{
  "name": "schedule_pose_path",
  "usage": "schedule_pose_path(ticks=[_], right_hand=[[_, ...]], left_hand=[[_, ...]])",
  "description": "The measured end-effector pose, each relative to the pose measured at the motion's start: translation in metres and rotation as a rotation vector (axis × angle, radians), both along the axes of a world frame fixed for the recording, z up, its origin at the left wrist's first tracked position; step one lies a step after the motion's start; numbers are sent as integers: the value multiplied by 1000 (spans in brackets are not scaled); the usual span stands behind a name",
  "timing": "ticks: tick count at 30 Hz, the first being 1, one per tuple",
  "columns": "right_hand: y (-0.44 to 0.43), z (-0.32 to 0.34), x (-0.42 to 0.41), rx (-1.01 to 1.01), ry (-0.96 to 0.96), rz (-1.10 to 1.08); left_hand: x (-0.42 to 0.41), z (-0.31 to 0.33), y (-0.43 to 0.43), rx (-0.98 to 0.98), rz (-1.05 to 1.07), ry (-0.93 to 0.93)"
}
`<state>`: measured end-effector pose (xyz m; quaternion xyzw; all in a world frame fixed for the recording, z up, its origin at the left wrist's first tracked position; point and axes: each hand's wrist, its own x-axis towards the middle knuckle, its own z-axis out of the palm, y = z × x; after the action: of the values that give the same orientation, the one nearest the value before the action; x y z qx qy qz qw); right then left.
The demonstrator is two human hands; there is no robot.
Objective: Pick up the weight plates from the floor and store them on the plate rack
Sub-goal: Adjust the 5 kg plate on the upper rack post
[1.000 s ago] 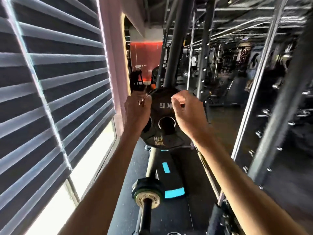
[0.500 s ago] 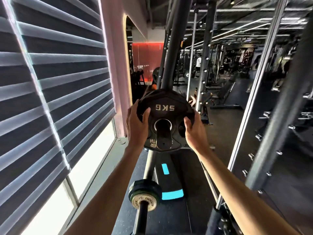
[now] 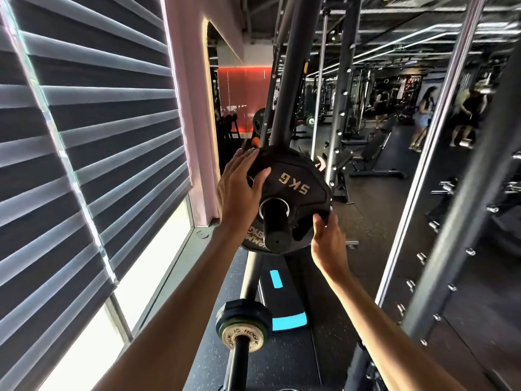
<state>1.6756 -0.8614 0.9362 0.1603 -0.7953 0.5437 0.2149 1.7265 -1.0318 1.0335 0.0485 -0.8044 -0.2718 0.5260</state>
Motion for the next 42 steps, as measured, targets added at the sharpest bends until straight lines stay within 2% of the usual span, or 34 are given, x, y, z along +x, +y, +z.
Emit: schedule_pose_path(ticks=[3,10,19,27,36,38,42], right_hand=[[0,-5,5,-6,-66,54],[-3,22,7,-150,-41,42],[0,28,-3,-102,30,-20],[2,52,-4,8,170,19],[1,51,-13,109,254,29],[2,53,-14,83,247,50],[-3,58,-16,40,269,80]], left_hand=[[-5,2,-1,-92,0,-14],[-9,-5,-6,5,-10,6],[-7,-13,-3,163,-105,115],[4,-28,-10,317,-116,205],[2,-17,-3,408,-90,43],[1,-16,-1,402,-75,57],[0,-17,-16,263,-119,61]])
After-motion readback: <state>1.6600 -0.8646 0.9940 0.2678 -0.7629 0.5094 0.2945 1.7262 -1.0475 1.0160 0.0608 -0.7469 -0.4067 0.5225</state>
